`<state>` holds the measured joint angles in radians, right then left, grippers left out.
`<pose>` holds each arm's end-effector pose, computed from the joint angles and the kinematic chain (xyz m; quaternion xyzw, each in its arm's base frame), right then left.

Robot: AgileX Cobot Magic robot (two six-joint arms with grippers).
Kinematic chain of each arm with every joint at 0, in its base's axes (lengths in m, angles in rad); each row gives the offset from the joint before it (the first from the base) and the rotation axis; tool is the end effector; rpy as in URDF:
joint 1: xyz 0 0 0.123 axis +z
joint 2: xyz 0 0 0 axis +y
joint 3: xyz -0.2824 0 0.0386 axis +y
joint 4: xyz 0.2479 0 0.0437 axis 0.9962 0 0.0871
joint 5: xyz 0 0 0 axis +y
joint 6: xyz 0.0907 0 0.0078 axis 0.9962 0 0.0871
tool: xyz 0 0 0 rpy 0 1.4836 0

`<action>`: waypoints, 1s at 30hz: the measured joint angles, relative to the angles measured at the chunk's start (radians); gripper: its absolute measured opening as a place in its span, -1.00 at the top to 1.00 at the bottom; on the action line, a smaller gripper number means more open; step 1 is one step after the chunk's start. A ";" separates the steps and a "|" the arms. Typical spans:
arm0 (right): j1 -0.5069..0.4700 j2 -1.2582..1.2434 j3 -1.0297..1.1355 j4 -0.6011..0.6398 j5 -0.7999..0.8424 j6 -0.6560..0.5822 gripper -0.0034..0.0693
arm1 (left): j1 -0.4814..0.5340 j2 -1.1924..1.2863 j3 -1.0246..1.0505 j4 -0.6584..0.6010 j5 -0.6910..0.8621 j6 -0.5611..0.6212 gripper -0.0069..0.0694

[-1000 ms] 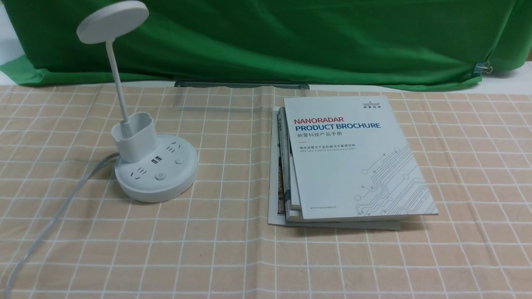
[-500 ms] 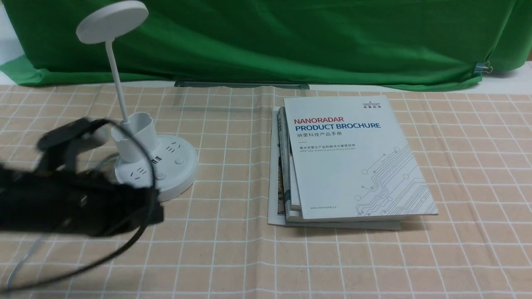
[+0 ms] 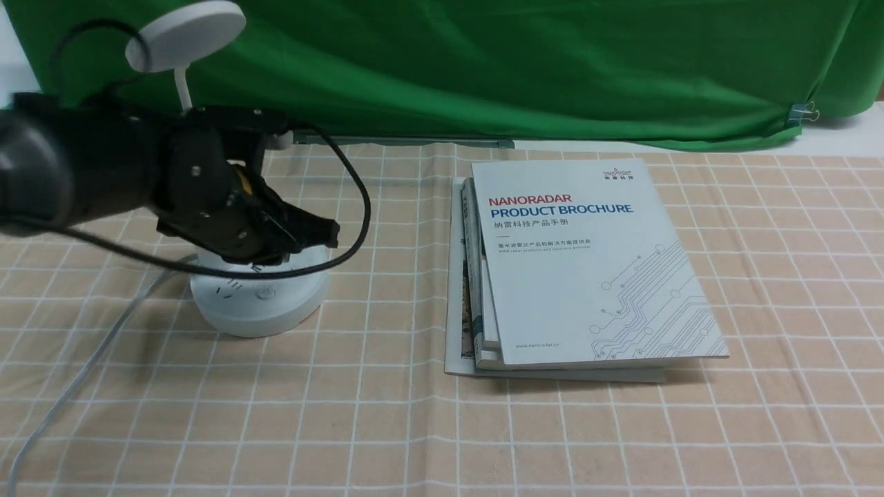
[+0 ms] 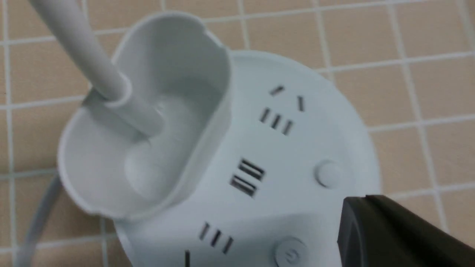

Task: Turn on the table lamp on the light coffee tablecloth with your hand.
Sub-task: 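Press the power button on the lamp base to turn the lamp on with the left gripper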

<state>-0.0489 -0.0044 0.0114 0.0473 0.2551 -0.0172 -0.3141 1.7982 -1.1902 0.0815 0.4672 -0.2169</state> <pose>0.0552 -0.0016 0.1864 0.0258 0.7656 -0.0020 0.6428 0.3622 -0.1142 0.2077 0.0760 0.9545 -0.0483 0.2843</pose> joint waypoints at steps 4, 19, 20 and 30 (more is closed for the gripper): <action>0.000 0.000 0.000 0.000 0.000 0.000 0.25 | 0.000 0.026 -0.004 0.008 -0.020 -0.017 0.82; 0.000 0.000 0.000 0.000 0.000 0.000 0.25 | 0.000 0.074 -0.012 0.046 -0.082 -0.016 0.82; 0.000 0.000 0.000 0.000 0.000 0.000 0.25 | 0.000 0.083 -0.013 0.047 -0.086 -0.016 0.82; 0.000 0.000 0.000 0.000 0.000 0.000 0.25 | 0.000 0.106 -0.014 0.047 -0.117 -0.014 0.82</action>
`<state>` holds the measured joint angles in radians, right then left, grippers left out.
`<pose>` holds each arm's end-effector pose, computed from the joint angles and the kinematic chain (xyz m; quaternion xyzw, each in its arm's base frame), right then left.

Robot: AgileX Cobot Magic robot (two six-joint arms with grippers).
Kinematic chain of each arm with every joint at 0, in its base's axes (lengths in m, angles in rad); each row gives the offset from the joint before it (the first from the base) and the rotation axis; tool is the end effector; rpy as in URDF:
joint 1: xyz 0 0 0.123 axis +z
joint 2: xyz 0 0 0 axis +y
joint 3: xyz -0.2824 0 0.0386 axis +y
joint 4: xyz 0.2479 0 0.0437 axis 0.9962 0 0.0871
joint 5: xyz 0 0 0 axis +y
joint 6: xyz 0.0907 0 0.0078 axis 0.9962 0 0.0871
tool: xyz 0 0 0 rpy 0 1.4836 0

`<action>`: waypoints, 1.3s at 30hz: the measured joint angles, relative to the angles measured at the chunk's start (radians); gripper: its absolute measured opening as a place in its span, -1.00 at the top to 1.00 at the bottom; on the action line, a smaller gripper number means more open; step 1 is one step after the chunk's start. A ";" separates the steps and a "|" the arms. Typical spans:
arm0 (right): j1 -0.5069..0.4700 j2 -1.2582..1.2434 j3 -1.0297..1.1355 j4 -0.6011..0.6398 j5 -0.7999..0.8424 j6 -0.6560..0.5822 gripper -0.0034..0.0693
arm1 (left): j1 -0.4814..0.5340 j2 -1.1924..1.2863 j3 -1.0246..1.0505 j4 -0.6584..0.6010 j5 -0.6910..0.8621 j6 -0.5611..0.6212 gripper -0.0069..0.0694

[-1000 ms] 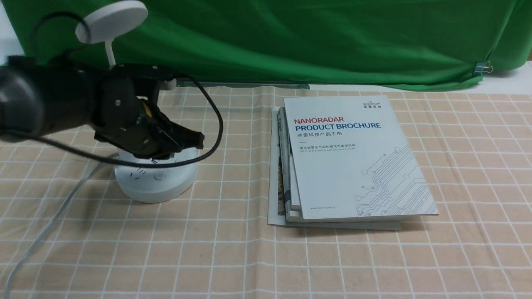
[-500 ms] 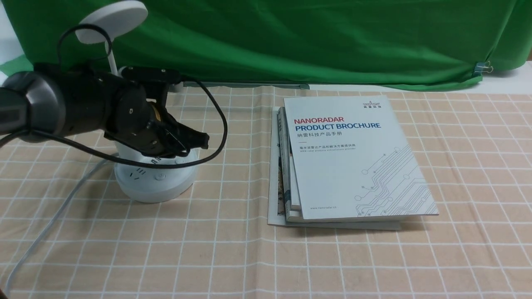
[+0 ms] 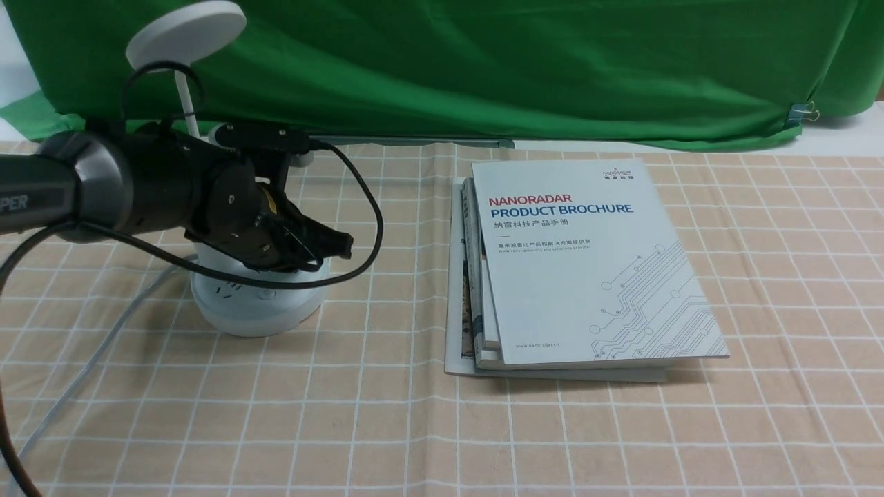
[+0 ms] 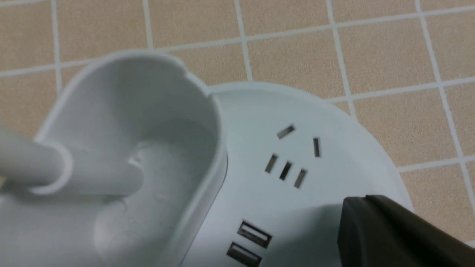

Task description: Turn on the table lamp on the light coffee tablecloth with your hand.

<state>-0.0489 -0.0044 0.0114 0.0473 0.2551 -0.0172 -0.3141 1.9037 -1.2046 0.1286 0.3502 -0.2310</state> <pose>0.0552 -0.0016 0.1864 0.0258 0.7656 -0.0020 0.6428 0.3805 -0.1194 0.1767 0.0905 0.9491 -0.0428 0.2985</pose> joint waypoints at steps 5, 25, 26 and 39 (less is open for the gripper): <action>0.000 0.000 0.000 0.000 0.000 0.000 0.25 | 0.000 0.012 -0.007 0.000 0.003 0.000 0.82; 0.000 0.000 0.000 0.000 0.000 0.000 0.25 | -0.102 -0.209 0.000 -0.097 0.062 0.036 0.82; 0.000 0.000 0.000 0.000 0.000 0.000 0.25 | -0.106 -0.220 0.004 -0.101 0.062 0.036 0.82; 0.000 0.000 0.000 0.000 0.000 0.000 0.24 | -0.382 -0.793 0.474 -0.165 -0.211 0.135 0.82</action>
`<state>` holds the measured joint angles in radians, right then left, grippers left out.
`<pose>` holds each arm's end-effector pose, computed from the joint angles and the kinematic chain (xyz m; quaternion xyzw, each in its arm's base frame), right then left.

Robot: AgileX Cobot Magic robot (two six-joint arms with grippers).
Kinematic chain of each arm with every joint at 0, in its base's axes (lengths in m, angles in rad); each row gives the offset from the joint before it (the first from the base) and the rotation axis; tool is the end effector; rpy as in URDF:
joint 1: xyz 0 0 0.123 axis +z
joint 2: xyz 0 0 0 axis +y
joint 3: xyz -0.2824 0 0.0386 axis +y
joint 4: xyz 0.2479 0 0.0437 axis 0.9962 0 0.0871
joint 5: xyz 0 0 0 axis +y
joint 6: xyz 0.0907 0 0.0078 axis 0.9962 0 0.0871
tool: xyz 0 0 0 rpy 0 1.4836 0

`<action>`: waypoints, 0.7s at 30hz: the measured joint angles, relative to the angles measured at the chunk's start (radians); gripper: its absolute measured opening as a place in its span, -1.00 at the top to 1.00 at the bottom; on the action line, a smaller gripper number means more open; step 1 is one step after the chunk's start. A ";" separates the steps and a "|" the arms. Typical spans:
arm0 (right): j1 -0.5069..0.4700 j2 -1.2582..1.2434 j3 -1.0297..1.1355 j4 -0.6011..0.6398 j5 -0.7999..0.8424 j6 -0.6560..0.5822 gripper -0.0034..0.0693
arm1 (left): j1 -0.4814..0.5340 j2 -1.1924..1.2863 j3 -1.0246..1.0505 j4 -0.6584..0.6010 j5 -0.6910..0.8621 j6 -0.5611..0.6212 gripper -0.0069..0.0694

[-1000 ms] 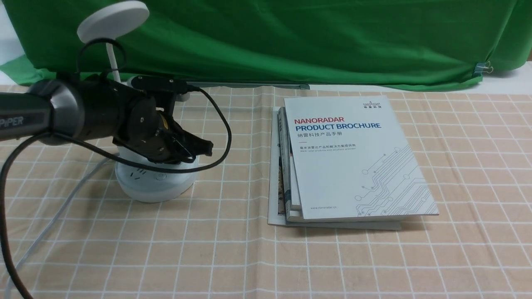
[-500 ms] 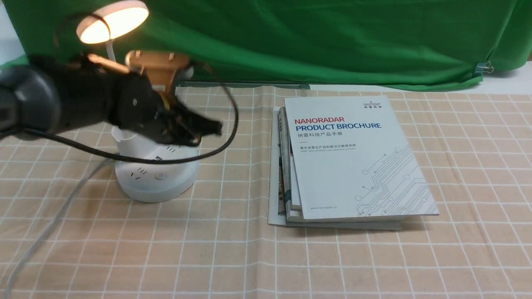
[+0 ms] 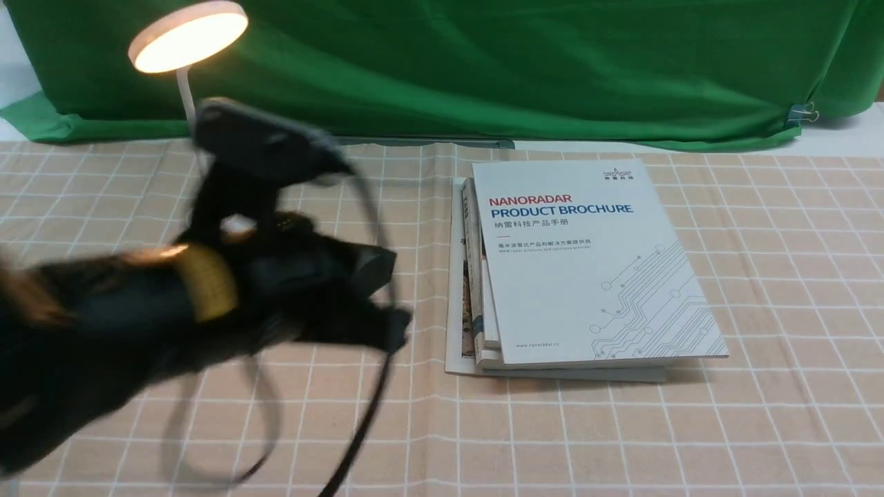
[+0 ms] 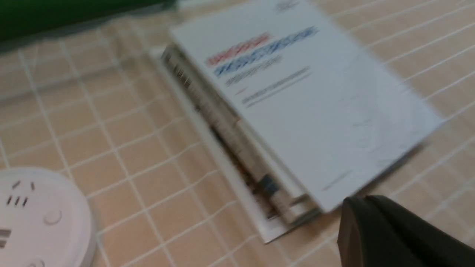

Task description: Turn on the table lamp on the light coffee tablecloth with your hand.

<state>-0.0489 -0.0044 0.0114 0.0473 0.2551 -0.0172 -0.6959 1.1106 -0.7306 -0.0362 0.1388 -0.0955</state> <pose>0.0552 -0.0016 0.1864 0.0258 0.7656 -0.0020 0.6428 0.1825 -0.1531 0.3036 0.2359 0.8084 -0.2187 0.4930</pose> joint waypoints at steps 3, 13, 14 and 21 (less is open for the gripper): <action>0.000 0.000 0.000 0.000 0.000 0.000 0.24 | -0.014 -0.176 0.067 0.000 -0.006 0.005 0.82; 0.000 0.000 0.000 0.000 0.000 0.000 0.24 | -0.015 -0.538 0.167 0.036 -0.009 0.005 0.82; 0.000 0.000 0.000 0.000 0.000 0.000 0.24 | -0.015 -0.552 0.169 0.036 -0.009 0.005 0.82; 0.000 0.000 0.000 0.000 0.000 0.000 0.24 | -0.015 -0.569 0.175 0.053 -0.016 0.009 0.82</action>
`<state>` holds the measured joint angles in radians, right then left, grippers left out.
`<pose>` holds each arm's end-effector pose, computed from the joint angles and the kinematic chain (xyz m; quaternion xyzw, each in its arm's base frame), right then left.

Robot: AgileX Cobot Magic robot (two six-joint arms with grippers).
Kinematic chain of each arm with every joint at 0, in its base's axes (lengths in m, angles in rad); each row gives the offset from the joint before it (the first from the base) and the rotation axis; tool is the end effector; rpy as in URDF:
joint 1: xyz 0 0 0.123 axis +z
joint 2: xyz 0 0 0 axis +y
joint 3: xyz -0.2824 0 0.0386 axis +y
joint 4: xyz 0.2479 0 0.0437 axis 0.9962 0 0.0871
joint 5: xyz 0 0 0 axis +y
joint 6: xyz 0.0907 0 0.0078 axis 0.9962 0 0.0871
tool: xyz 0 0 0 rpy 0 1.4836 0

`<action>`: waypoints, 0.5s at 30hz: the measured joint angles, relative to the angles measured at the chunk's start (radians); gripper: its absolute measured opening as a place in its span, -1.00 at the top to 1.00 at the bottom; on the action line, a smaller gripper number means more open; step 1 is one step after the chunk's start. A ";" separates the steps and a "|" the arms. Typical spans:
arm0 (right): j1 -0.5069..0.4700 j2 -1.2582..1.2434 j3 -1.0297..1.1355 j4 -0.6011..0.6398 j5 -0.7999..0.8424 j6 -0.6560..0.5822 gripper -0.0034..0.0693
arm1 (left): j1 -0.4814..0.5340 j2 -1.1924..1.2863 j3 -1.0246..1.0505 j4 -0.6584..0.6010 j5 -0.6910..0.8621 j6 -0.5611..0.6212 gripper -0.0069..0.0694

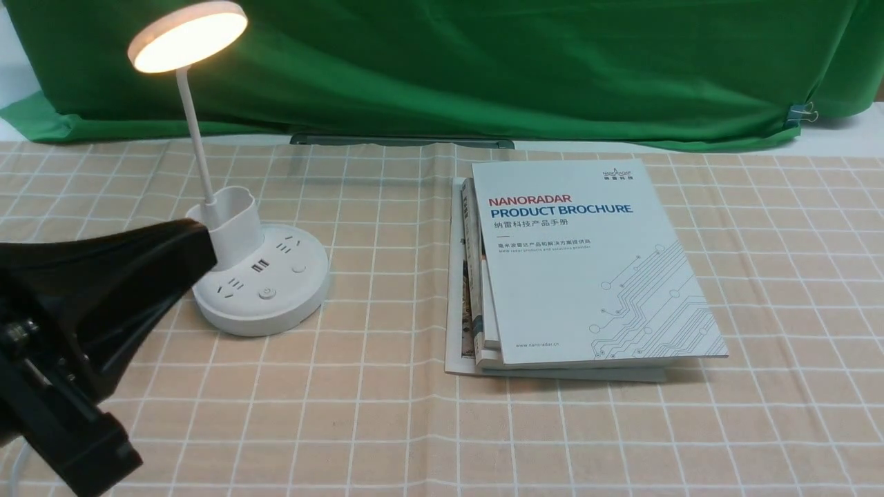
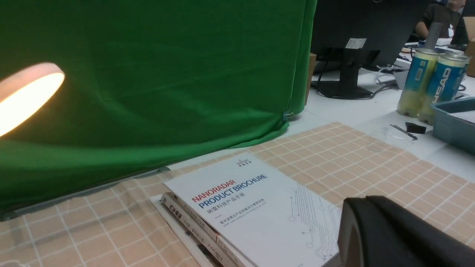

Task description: Turn on the table lamp on the light coffee tablecloth with your hand.

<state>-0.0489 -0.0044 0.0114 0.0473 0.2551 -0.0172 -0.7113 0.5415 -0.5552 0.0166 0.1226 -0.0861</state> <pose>0.0552 -0.0016 0.1864 0.0258 0.7656 -0.0020 0.6428 0.0881 -0.0757 0.3466 0.2247 0.6785 -0.2655 0.6470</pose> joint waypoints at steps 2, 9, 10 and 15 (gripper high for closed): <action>0.000 0.000 0.000 0.000 0.000 0.000 0.24 | 0.000 0.000 0.000 0.005 0.007 0.019 0.82; 0.000 0.000 0.000 0.000 0.000 0.000 0.24 | 0.040 -0.102 0.104 0.090 -0.048 0.042 0.82; 0.000 0.000 0.000 0.000 0.000 0.000 0.24 | 0.105 -0.182 0.170 0.102 -0.095 0.045 0.82; 0.000 0.000 0.000 0.000 0.000 0.000 0.24 | 0.340 -0.383 0.311 0.081 -0.123 0.046 0.82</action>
<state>-0.0489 -0.0044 0.0114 0.0473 0.2551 -0.0172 -0.3708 0.1590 -0.2441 0.0981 0.0000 -0.0402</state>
